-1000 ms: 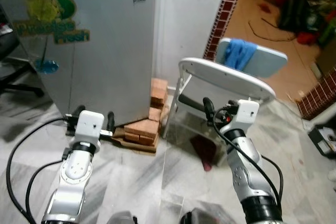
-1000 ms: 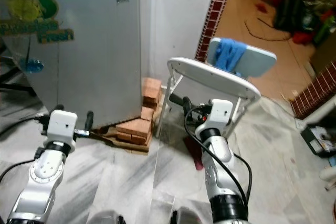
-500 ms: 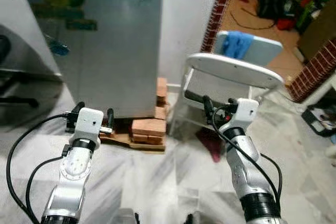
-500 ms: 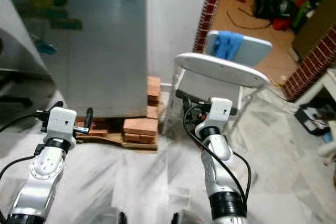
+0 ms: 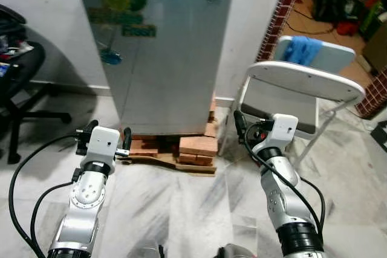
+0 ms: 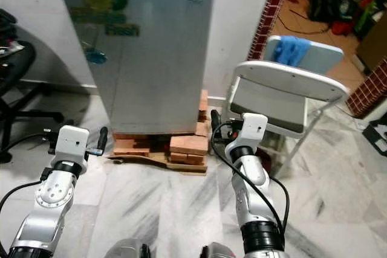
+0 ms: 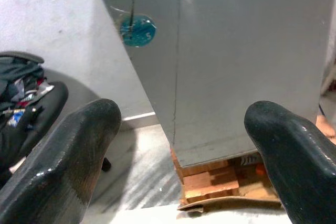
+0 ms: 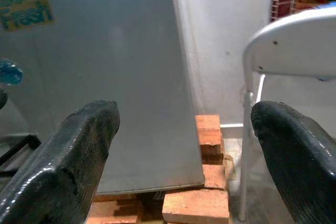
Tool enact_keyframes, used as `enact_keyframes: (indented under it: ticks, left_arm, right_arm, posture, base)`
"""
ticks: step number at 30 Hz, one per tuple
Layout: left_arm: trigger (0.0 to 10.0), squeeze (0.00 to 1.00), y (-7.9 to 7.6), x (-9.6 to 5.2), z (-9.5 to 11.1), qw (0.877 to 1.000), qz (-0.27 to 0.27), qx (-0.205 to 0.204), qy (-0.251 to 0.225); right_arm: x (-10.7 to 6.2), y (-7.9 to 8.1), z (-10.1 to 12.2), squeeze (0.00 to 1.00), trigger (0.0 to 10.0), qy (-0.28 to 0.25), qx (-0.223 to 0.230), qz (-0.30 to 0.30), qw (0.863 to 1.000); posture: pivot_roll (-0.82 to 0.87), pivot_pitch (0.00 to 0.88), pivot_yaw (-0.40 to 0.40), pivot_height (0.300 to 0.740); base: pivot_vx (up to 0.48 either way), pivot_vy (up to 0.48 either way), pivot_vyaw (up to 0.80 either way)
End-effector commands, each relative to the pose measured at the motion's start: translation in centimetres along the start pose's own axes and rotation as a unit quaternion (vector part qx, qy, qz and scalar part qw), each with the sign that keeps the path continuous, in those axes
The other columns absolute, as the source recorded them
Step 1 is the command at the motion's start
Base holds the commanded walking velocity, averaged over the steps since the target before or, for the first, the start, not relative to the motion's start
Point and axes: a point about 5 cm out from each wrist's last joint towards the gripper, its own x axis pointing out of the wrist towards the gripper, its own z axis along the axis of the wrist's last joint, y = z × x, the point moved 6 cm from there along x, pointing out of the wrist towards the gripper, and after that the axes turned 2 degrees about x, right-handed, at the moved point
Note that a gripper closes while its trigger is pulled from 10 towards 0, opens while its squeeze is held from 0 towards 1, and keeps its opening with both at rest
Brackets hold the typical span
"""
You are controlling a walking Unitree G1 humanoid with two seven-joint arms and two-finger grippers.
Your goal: Restocking fridge
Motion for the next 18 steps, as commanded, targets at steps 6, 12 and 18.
enact_keyframes:
  ticks: [6, 12, 18]
  left_arm:
    - [10.0, 0.00, -1.07, 0.04, 0.11, 1.000, -0.016, -0.007, -0.002]
    - [10.0, 0.00, -1.17, -0.06, -0.21, 1.000, -0.017, -0.012, 0.004]
    - [10.0, 0.00, -1.80, -0.30, 0.08, 1.000, -0.026, -0.007, -0.009]
  right_arm:
    - [-0.37, -2.01, 0.24, 0.00, 10.0, -0.004, -0.011, -0.033, 0.999]
    - [-0.37, -2.12, 0.19, 0.00, 10.0, -0.003, -0.013, -0.035, 0.999]
    - [-0.37, -2.14, 0.14, 0.00, 10.0, -0.002, -0.018, -0.037, 0.999]
  posture:
    - [0.12, 0.037, -0.028, 0.740]
    - [0.11, 0.037, -0.027, 0.740]
    - [0.11, 0.039, -0.026, 0.740]
  base:
    - [0.000, 0.480, 0.00]
    - [0.000, 0.480, 0.00]
    - [0.000, 0.397, 0.00]
